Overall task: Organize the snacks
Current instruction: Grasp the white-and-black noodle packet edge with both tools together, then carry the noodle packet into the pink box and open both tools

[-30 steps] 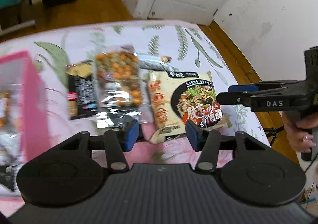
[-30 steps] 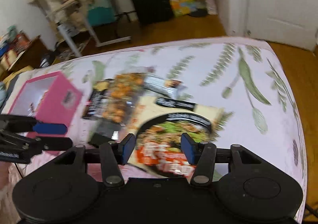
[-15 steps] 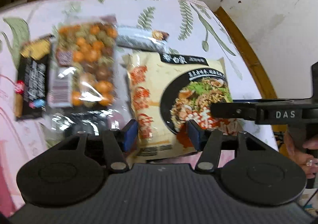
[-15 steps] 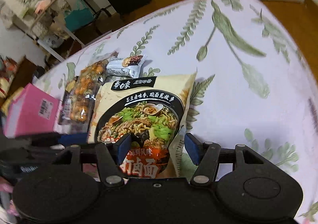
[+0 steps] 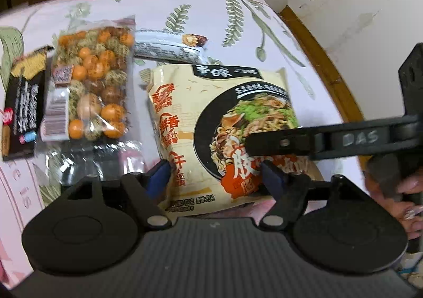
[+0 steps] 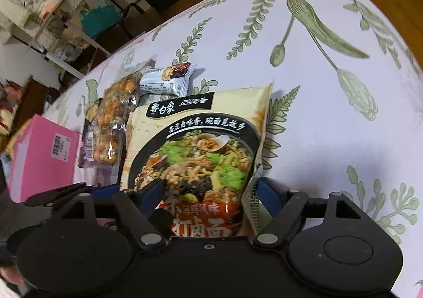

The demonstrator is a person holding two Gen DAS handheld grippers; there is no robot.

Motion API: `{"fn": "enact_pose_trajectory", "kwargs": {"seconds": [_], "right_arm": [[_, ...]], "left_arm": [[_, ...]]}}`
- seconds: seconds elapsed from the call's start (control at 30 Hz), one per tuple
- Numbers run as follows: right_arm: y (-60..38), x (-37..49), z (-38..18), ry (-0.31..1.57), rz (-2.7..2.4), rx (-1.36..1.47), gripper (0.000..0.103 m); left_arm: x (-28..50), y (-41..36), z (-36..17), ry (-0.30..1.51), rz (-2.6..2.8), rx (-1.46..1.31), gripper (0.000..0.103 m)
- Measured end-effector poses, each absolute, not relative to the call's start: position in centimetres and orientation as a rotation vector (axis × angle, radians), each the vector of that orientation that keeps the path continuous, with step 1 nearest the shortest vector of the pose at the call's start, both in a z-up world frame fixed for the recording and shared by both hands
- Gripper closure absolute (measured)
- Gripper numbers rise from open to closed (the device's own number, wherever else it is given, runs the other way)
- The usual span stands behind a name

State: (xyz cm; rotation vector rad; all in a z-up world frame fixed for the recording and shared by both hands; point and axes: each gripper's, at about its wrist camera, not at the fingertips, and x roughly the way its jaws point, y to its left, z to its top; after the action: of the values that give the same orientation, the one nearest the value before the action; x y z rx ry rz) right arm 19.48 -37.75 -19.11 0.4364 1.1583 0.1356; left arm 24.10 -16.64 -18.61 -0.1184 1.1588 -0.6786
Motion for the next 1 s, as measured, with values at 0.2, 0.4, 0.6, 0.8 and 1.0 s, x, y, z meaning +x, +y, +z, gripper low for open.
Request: {"fn": "enact_pose_trajectory", "kwargs": {"seconds": [0.2, 0.4, 0.6, 0.8, 1.0], "right_arm": [[-36.2, 19.4, -18.3, 1.240, 0.110, 0.377, 0.017], [-34.4, 17.3, -17.0, 1.272, 0.120, 0.341, 0.016], [-32.9, 15.0, -14.9, 1.230, 0.179, 0.328, 0.017], [-30.9, 13.1, -12.1, 1.187, 0.236, 0.293, 0.019], [-28.3, 11.2, -9.0, 1.153, 0.309, 0.253, 0.022]], "left_arm": [[22.4, -16.7, -17.4, 1.214, -0.689, -0.116, 0.030], [19.7, -16.0, -15.9, 1.209, -0.660, -0.058, 0.030], [18.1, -13.1, -13.7, 1.178, -0.666, -0.095, 0.030], [16.0, -10.2, -11.0, 1.145, -0.669, -0.122, 0.030], [13.6, -6.7, -7.7, 1.104, -0.680, -0.111, 0.030]]}}
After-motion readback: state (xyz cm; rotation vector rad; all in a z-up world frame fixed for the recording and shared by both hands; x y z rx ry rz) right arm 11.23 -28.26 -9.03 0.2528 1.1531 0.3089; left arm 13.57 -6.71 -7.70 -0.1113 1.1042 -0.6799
